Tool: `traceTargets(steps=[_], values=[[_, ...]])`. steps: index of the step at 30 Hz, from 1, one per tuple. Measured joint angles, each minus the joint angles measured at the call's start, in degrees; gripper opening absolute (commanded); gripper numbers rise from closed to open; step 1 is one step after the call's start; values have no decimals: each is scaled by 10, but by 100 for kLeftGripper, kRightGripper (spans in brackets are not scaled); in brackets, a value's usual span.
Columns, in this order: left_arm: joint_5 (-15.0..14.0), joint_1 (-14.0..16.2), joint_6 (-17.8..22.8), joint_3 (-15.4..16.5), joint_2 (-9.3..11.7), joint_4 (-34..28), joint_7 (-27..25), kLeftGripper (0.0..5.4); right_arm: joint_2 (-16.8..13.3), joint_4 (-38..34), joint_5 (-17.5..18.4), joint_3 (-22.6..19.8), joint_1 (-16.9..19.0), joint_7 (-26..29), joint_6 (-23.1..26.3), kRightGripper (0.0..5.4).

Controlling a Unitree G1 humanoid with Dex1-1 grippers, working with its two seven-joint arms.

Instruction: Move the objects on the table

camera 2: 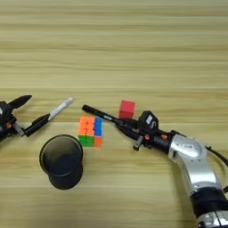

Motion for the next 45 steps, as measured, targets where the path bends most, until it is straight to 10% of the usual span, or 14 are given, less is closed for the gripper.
traceTargets(steps=[45], values=[[-1,0,0,0,0,-5,-4,540,-48,-17,1,32,47,126,-25,78]])
